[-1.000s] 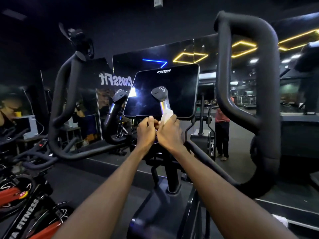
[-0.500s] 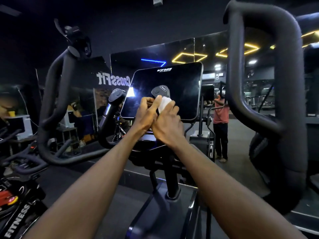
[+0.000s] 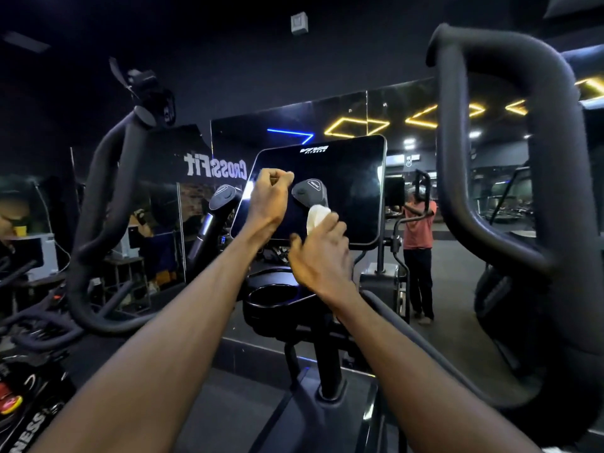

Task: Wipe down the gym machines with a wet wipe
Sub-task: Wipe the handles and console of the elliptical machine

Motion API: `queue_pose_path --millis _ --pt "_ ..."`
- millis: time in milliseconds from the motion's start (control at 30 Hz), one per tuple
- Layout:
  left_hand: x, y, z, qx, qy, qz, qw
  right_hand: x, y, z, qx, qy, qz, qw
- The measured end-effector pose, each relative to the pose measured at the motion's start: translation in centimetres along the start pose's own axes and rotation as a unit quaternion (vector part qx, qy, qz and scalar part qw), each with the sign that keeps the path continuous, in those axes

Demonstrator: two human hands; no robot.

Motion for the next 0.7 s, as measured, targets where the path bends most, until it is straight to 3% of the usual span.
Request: queue_pose_path --millis 200,367,500,700 --pt "0.6 0.1 -1.8 0.006 -0.009 -0.032 0.999 -1.7 1.4 -6.1 -0.043 -0.047 -0.126 0.990" --pt "-0.3 0.6 -2.4 -0.011 -0.008 0.007 1.000 -2.2 0.8 -3.4 0.069 0.019 0.048 0.996" --pt "0.2 0.5 -3.2 -0.028 -0.005 0.000 1.000 -3.9 1.8 -8.3 0.045 0.029 0.014 0.998" --pt "-1.9 0.4 -2.3 -0.038 0.032 0.058 0.997 -5.0 0.3 -6.8 0.090 0.136 0.230 0.959"
Point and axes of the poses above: each hand's wrist, its own z-axis away from the middle knuckle, its own y-axis out of the back of the hand, x = y × z, the point moved 9 cm from there along -z, towards the middle knuckle, and after that the axes turned 5 degrees about -x, right-handed, at the moved point
